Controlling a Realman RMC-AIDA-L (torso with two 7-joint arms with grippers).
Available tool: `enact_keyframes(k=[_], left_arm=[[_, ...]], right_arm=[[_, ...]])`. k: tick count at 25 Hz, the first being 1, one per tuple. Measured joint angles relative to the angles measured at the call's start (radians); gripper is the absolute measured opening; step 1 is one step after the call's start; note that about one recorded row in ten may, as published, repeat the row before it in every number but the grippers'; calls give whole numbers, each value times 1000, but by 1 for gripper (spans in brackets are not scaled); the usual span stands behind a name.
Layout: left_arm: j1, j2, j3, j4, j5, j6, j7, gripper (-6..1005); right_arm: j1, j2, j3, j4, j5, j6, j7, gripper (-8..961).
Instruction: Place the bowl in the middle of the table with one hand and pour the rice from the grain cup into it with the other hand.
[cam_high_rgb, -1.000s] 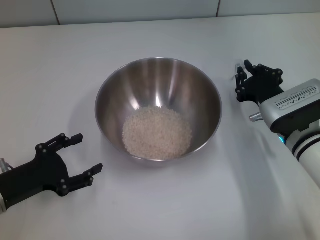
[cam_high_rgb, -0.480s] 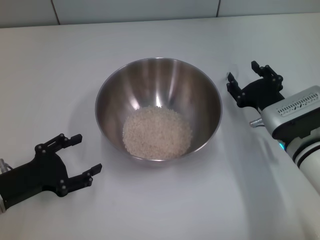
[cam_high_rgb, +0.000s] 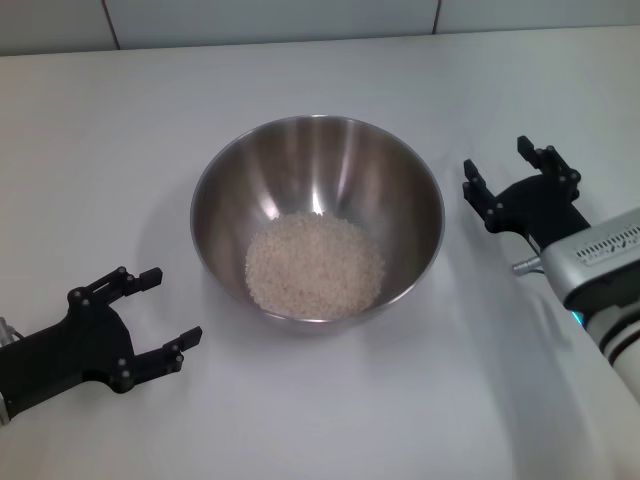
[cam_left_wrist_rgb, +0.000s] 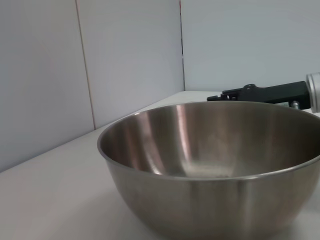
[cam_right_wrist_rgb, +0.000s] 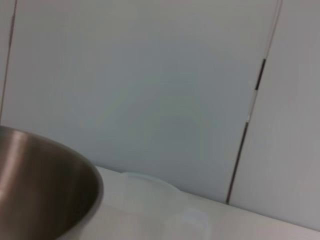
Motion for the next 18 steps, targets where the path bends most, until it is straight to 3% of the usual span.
enact_keyframes(k=[6, 11, 15, 18], left_arm=[[5, 1, -4, 3, 0, 2, -1, 834], [9, 2, -7, 3, 0, 8, -2, 834], [10, 2, -8, 0, 0, 10, -2, 834], [13, 3, -8, -1, 0, 13, -2, 834]], right_arm=[[-75, -6, -37, 9, -1, -112, 36, 697], [-126, -41, -128, -21, -96, -260, 233, 725], [-141, -55, -166, -177, -275, -447, 530, 748], [-126, -40, -169, -362, -398, -556, 713, 782]])
